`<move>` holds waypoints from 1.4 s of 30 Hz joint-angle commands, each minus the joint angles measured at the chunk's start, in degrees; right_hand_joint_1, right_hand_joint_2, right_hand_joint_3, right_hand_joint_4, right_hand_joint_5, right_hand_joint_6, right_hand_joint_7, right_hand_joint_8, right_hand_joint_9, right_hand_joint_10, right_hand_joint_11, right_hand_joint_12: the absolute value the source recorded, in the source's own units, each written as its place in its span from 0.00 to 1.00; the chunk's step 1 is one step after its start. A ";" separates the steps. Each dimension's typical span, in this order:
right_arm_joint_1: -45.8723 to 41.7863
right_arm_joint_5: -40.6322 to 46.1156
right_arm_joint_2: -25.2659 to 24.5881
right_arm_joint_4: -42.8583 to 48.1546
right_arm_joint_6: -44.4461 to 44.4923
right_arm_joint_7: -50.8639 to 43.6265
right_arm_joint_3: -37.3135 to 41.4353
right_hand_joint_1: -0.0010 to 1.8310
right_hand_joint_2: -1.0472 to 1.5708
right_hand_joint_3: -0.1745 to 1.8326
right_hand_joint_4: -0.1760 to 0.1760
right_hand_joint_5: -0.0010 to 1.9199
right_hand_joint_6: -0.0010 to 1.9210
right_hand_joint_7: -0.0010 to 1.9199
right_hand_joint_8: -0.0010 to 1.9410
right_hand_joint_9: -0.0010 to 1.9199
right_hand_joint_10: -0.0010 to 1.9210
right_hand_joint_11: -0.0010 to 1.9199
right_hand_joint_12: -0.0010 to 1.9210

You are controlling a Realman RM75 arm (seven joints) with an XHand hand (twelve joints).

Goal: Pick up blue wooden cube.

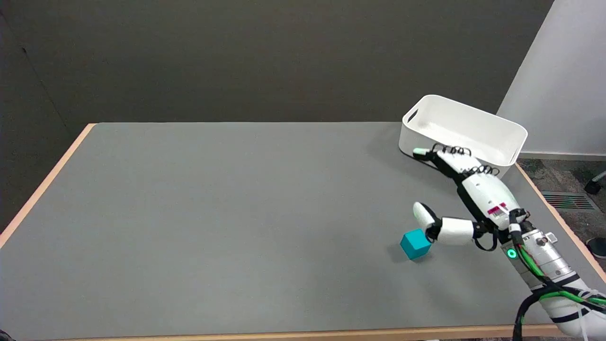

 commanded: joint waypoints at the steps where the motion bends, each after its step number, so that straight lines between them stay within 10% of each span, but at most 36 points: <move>1: -3.25 -3.87 4.24 9.48 -8.16 -11.34 3.63 0.26 0.62 0.60 0.72 0.08 0.24 0.10 0.18 0.05 0.27 0.01 0.47; 19: -15.84 -3.79 2.34 2.22 -8.41 -12.78 8.93 0.35 0.60 0.58 0.61 0.05 0.01 0.06 0.00 0.03 0.16 0.02 0.34; 32: -13.57 -3.87 6.27 0.96 -4.18 -10.79 6.41 0.24 0.61 0.59 0.63 0.00 0.08 0.00 0.09 0.00 0.18 0.00 0.36; 34: -11.63 -3.87 8.51 1.67 -5.77 -9.19 5.31 0.35 0.61 0.59 0.61 0.05 0.03 0.06 0.06 0.03 0.16 0.01 0.33; 42: -7.41 -3.87 15.14 2.27 -12.07 -8.20 4.94 0.35 0.64 0.61 0.68 0.08 0.25 0.14 0.24 0.10 0.31 0.02 0.46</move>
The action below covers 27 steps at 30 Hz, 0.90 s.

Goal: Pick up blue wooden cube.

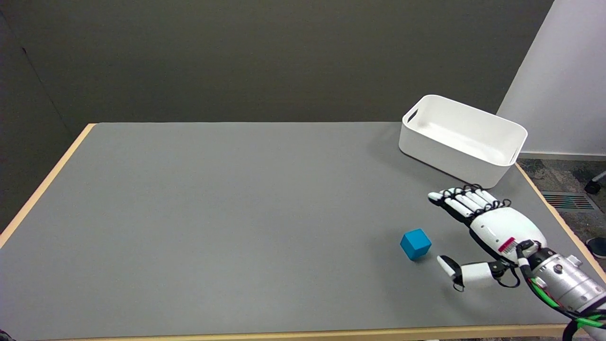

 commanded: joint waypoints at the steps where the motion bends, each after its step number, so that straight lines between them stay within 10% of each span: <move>1: 5.51 -0.18 10.28 0.48 -6.35 3.26 -1.80 0.37 0.64 0.61 0.69 0.09 0.27 0.16 0.27 0.12 0.33 0.03 0.46; 27: -9.68 -0.18 18.55 -5.39 -10.36 14.56 10.85 0.36 0.63 0.59 0.77 0.13 0.30 0.23 0.33 0.23 0.47 0.11 0.61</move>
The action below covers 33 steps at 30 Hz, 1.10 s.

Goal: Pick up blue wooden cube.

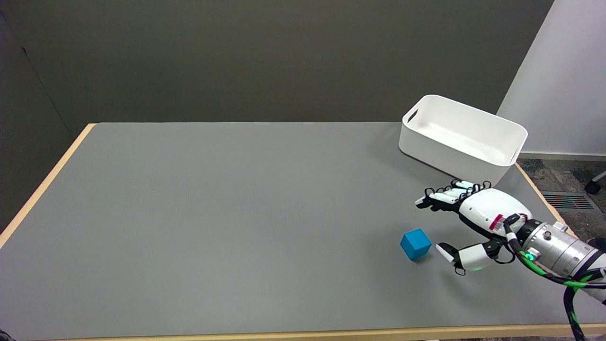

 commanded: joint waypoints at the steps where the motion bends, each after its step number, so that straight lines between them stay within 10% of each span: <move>1: -8.06 -0.01 5.74 -4.42 -3.15 4.77 5.96 0.36 0.63 0.59 0.77 0.13 0.29 0.23 0.33 0.23 0.47 0.11 0.61; 33: 11.54 0.07 22.77 1.63 -9.00 11.33 -13.48 0.33 0.63 0.57 0.62 0.13 0.29 0.24 0.31 0.23 0.47 0.12 0.65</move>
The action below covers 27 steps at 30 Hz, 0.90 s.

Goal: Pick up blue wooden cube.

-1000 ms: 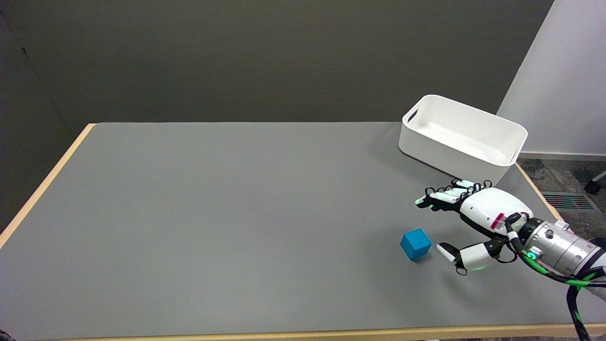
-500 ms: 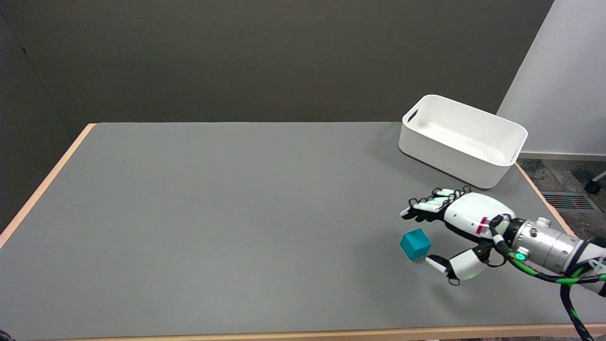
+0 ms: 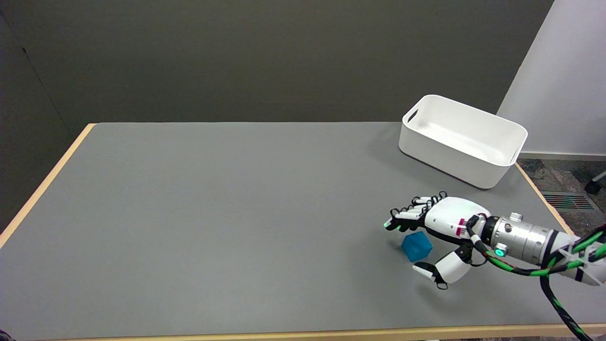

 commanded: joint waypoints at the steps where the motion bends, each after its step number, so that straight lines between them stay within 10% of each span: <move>1: 9.65 0.03 5.99 4.11 -1.27 3.97 -6.97 0.33 0.63 0.57 0.63 0.13 0.29 0.24 0.31 0.23 0.47 0.12 0.65; 27: 7.40 0.03 -2.00 7.78 -0.07 3.97 -5.37 0.35 0.63 0.57 0.67 0.15 0.32 0.25 0.32 0.24 0.47 0.13 0.65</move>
